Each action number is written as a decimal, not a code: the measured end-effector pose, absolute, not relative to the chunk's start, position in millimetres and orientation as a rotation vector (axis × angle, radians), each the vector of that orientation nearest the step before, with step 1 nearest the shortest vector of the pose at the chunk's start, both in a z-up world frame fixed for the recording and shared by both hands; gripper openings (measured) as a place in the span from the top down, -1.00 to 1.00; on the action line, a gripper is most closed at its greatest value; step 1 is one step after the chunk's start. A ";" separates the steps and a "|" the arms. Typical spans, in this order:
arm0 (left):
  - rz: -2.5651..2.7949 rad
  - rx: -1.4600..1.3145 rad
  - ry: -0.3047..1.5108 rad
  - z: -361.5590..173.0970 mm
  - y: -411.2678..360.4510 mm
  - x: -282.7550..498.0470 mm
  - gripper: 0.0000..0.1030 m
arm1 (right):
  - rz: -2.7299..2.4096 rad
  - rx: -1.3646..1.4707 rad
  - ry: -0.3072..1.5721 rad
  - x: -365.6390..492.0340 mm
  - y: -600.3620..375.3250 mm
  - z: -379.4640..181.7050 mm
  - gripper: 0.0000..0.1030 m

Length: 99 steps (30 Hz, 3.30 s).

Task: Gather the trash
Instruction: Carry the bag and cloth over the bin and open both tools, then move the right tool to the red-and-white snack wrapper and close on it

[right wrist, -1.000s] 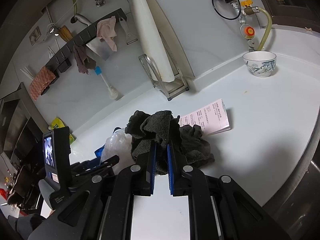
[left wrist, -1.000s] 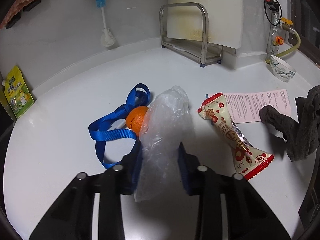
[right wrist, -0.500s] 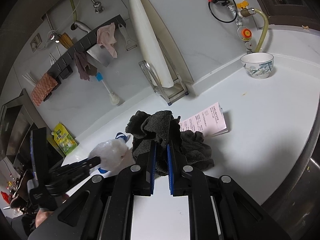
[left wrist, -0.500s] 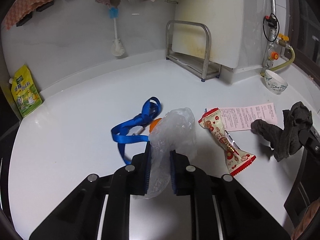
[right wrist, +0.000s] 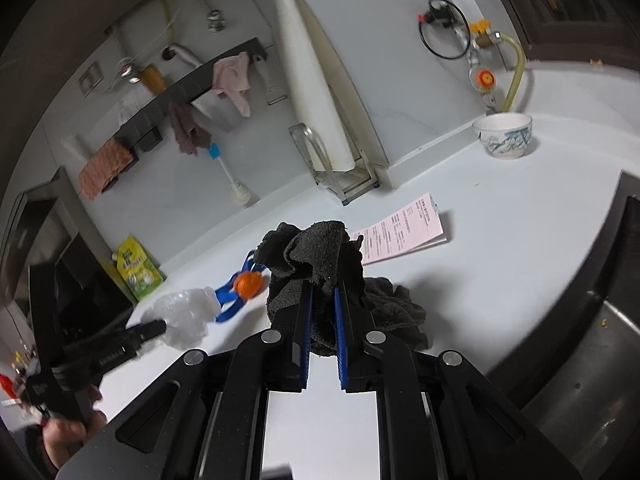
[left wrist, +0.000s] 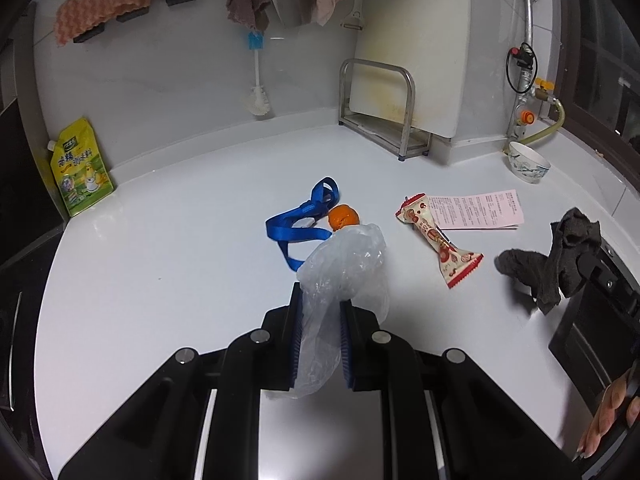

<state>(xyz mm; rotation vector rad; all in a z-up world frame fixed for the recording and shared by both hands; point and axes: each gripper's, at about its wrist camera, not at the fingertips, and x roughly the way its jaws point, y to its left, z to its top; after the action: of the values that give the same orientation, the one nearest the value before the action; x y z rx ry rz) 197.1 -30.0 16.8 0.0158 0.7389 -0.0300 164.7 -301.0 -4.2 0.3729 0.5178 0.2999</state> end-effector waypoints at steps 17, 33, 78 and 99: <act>-0.153 0.018 0.678 22.0 -19.7 70.6 0.67 | 0.234 0.376 0.505 -1.3 -271.9 -3.5 0.80; -0.300 0.039 0.704 -14.1 -36.0 -26.2 0.67 | 0.170 0.347 0.639 -93.7 -226.4 -47.5 0.80; -0.289 0.068 0.829 -65.5 -36.6 -38.8 -0.43 | 0.116 0.378 0.738 -100.5 -227.6 -93.0 0.25; -0.270 0.023 0.847 -64.4 -22.4 -12.3 -0.56 | 0.147 0.333 0.740 -72.1 -220.7 -85.3 0.11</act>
<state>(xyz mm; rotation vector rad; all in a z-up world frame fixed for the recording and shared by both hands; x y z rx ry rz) -12.3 -22.4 -64.4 0.0234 0.8469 -0.2704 -72.1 -220.7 -85.3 0.3328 0.7395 0.1471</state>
